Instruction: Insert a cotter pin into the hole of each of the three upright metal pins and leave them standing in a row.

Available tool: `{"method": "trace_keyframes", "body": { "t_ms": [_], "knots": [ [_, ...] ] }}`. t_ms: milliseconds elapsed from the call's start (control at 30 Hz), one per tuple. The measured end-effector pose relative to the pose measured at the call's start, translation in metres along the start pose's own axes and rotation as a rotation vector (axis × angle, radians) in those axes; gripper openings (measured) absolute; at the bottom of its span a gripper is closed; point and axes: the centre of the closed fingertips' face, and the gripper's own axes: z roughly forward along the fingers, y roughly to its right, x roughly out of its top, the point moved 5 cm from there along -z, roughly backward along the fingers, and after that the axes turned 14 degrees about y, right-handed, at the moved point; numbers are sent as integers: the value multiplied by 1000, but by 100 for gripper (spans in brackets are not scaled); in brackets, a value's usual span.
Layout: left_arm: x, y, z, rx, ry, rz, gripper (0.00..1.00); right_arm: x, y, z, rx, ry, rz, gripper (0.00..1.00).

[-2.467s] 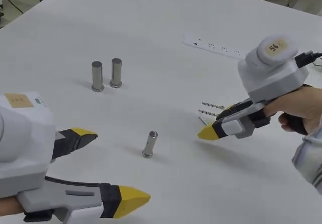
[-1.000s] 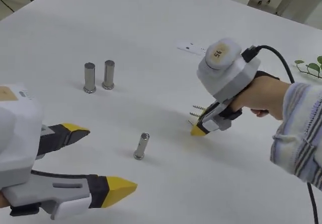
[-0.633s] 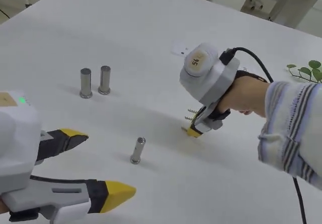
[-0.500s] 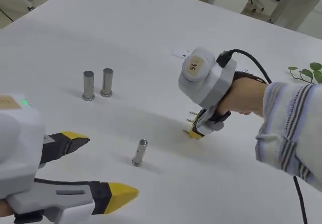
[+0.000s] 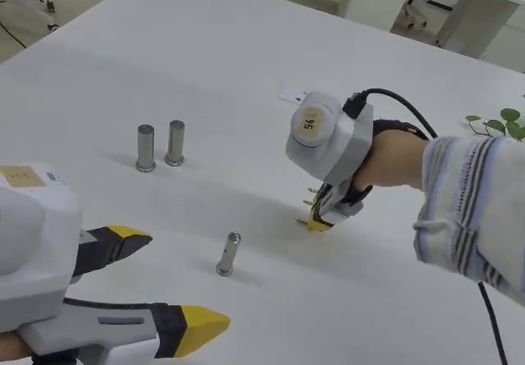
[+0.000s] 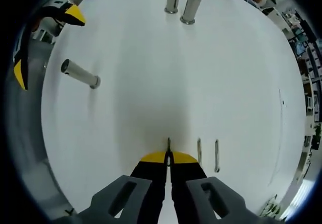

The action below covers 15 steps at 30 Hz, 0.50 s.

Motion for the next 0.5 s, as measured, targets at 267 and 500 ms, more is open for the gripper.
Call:
{"method": "trace_keyframes", "body": {
  "t_ms": [267,500],
  "knots": [
    [9,0,-6,9,12,6,73,-2,-3,-1,-19,53,15,2],
    [18,-4,-13,23,19,13,71,7,-6,-18,-48,146,54,2]
  ]
}}
